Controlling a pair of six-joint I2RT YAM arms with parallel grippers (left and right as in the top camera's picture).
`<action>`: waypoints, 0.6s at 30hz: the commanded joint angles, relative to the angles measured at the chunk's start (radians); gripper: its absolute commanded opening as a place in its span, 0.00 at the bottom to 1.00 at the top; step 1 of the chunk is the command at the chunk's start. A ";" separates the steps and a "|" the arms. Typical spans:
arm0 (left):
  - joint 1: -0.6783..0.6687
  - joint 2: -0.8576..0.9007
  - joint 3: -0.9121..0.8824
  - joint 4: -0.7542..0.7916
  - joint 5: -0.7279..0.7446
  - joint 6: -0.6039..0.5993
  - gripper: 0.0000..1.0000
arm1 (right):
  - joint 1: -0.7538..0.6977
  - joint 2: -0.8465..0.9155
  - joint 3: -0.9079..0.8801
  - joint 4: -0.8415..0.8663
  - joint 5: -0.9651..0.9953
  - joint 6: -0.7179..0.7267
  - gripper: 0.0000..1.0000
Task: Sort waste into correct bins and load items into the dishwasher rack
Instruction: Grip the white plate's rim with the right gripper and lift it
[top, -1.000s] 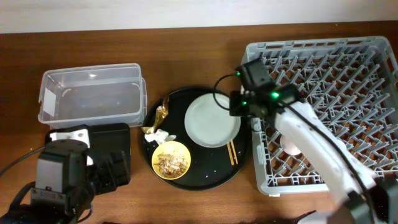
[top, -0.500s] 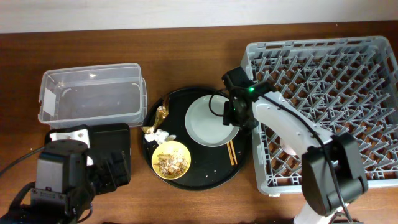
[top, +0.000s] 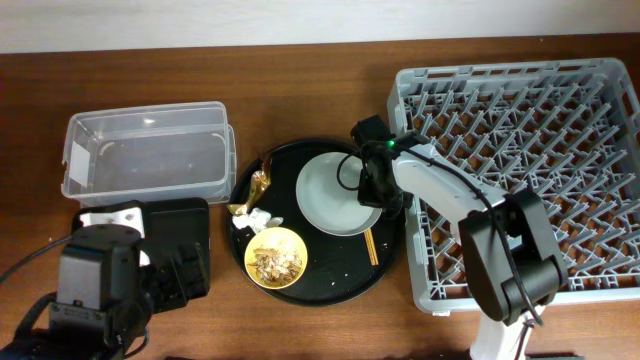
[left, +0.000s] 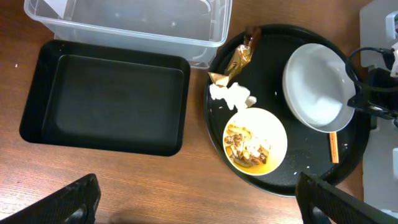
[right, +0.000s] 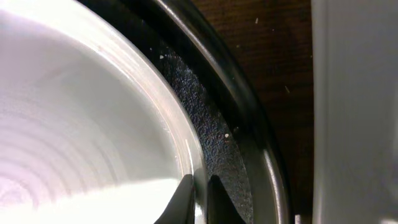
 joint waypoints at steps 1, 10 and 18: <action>0.003 -0.001 0.007 -0.001 -0.015 -0.010 1.00 | 0.003 -0.101 0.003 -0.011 0.009 -0.016 0.04; 0.003 -0.001 0.007 -0.001 -0.015 -0.010 1.00 | 0.005 -0.249 0.007 -0.019 -0.002 -0.016 0.04; 0.003 -0.001 0.007 -0.002 -0.015 -0.010 1.00 | -0.029 -0.393 0.030 -0.022 0.003 -0.094 0.04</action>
